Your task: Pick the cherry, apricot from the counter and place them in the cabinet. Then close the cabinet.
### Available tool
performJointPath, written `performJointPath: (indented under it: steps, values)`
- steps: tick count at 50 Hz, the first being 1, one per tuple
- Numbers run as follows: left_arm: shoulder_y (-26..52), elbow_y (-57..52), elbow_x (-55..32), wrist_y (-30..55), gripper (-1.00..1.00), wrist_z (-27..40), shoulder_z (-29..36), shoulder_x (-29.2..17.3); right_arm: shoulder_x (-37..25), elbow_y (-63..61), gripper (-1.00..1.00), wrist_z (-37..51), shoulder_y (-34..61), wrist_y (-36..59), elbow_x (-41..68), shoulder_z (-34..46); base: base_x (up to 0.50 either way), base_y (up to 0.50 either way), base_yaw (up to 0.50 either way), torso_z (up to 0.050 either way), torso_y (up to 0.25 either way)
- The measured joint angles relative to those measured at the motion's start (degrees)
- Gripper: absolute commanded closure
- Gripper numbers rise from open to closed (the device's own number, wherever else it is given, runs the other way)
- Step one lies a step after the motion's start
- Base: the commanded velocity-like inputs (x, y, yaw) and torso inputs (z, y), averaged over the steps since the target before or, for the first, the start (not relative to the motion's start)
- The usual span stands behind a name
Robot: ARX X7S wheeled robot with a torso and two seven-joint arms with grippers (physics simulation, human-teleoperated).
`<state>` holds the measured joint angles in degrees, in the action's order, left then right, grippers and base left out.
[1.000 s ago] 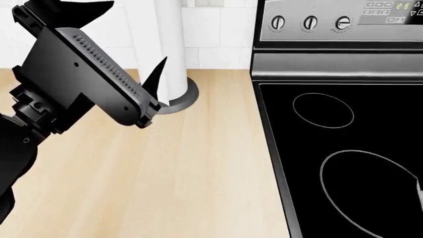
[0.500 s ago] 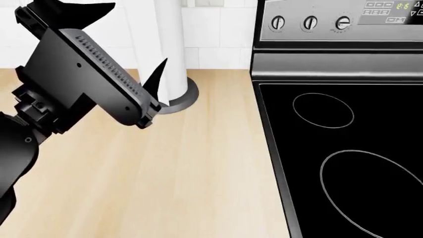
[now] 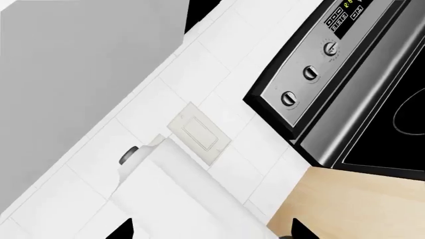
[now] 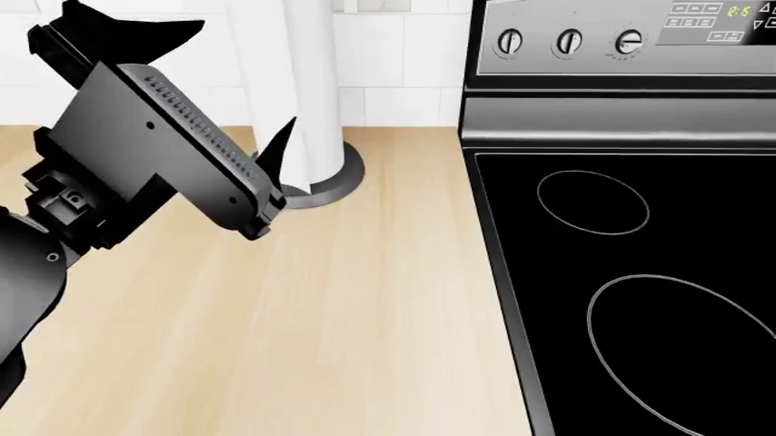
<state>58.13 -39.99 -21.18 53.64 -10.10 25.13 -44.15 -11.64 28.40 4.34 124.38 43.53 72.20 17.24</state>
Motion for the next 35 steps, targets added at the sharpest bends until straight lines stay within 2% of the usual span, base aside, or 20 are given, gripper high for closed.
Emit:
performJointPath:
  steps: [20,35]
  values:
    - [-2.03,0.61,-0.43,-1.48,-1.00,0.05,-1.51,-1.53,3.89,13.63,-1.00,-12.65,8.51,-0.08,-12.18,9.73,0.00,0.00,0.00,0.001,-0.001]
    - [-1.77,0.43,-0.65,-1.45,-1.00,0.04,-1.58,-1.54,5.43,14.19,-1.00,-17.85,10.63,1.03,-22.63,13.35,0.00,0.00,0.00,0.000,-0.006]
